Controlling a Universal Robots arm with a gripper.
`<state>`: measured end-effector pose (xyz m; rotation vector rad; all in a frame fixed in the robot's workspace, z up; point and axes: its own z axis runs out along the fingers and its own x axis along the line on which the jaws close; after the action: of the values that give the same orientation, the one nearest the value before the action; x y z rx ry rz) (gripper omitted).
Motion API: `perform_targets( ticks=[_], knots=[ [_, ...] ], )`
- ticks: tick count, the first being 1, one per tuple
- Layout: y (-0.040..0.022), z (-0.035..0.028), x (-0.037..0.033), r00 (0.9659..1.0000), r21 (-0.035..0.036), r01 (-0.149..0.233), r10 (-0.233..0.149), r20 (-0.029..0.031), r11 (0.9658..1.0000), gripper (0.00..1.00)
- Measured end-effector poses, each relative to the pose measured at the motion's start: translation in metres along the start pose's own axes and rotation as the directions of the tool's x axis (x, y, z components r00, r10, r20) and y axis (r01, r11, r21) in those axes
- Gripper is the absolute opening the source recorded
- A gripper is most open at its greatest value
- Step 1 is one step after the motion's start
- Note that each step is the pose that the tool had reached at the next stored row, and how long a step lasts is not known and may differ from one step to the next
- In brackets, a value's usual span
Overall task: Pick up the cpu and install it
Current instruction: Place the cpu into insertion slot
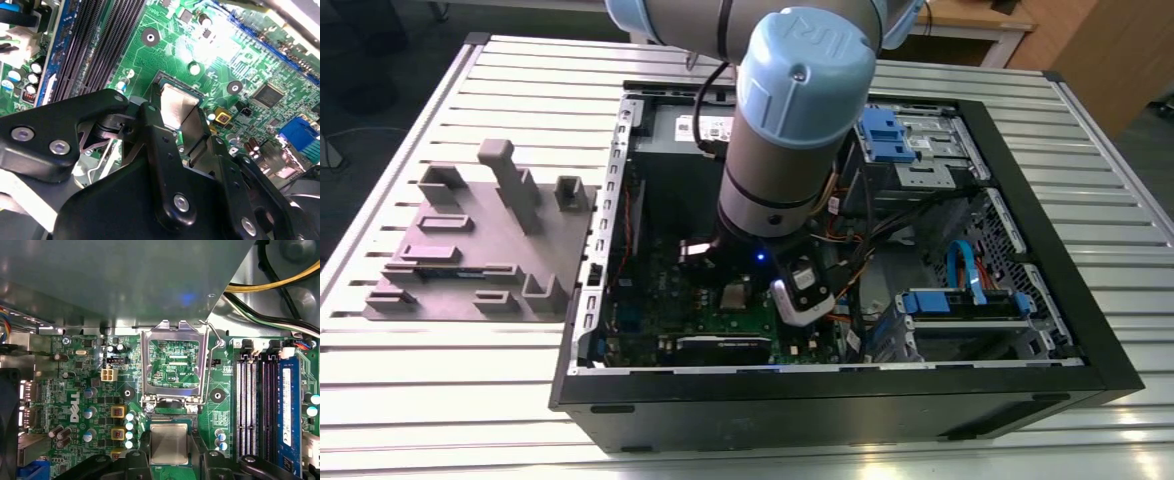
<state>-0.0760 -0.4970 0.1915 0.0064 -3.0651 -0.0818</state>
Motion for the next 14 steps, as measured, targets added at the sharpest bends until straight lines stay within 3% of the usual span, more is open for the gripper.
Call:
perform_targets(
  ticks=[14],
  knots=[
    [0.0000, 0.0000, -0.0011, 1.0000, -0.0001, 0.000, 0.000, 0.0000, 1.0000, 0.41]
  ],
)
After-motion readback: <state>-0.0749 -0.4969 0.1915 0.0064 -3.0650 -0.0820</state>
